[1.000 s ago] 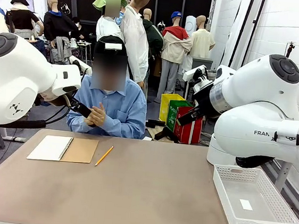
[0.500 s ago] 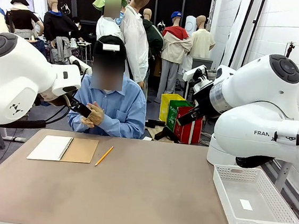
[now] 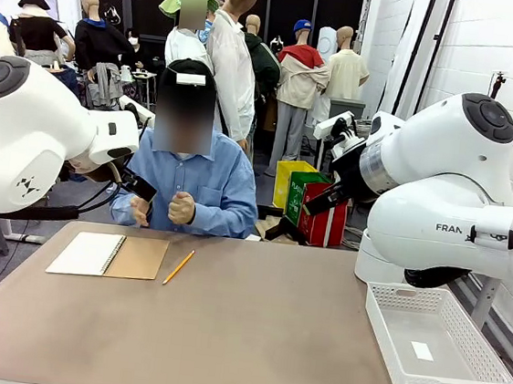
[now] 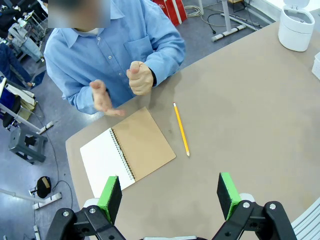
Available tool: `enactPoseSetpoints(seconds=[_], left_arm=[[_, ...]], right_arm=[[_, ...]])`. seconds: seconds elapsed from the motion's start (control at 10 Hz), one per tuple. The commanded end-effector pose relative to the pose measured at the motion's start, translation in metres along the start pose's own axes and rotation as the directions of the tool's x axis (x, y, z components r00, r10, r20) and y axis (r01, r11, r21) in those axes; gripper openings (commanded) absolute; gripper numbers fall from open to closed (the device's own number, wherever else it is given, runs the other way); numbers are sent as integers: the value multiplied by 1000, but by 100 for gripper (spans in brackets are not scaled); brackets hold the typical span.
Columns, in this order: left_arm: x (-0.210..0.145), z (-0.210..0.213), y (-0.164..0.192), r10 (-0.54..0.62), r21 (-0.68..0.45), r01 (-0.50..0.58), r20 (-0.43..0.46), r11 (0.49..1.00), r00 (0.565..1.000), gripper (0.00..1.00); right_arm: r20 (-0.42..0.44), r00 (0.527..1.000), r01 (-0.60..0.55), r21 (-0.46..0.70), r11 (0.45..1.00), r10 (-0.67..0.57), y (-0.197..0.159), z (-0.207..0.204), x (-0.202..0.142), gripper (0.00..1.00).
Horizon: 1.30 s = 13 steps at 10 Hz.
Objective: Sort the paper based on its condition.
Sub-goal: If a person hands you a paper, place it in the Organizing basket , and if it's crumpled, put it in the Trash can.
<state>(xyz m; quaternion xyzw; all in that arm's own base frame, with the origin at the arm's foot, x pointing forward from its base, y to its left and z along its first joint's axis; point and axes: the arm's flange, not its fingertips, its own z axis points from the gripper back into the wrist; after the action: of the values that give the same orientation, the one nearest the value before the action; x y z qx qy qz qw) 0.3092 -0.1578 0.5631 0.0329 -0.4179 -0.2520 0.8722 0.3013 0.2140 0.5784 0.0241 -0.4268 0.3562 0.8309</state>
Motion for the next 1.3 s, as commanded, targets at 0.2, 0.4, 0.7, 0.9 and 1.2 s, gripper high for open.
enactPoseSetpoints(seconds=[0.2, 0.4, 0.7, 0.9, 1.2], left_arm=[[0, -1, 1, -13, 5, 13, 5, 1000, 1000, 100], [0, -1, 1, -13, 5, 13, 5, 1000, 1000, 100], [0, -1, 1, -13, 5, 13, 5, 1000, 1000, 100], [0, -1, 1, -13, 5, 13, 5, 1000, 1000, 100], [0, -1, 1, -13, 5, 13, 5, 1000, 1000, 100]], right_arm=[[-2, 1000, -3, -4, 1000, 3, 1, 0, 0, 100], [-2, 1000, -3, -4, 1000, 3, 1, 0, 0, 100], [-2, 1000, -3, -4, 1000, 3, 1, 0, 0, 100], [-2, 1000, -3, -4, 1000, 3, 1, 0, 0, 100], [-2, 1000, -3, -4, 1000, 3, 1, 0, 0, 100]])
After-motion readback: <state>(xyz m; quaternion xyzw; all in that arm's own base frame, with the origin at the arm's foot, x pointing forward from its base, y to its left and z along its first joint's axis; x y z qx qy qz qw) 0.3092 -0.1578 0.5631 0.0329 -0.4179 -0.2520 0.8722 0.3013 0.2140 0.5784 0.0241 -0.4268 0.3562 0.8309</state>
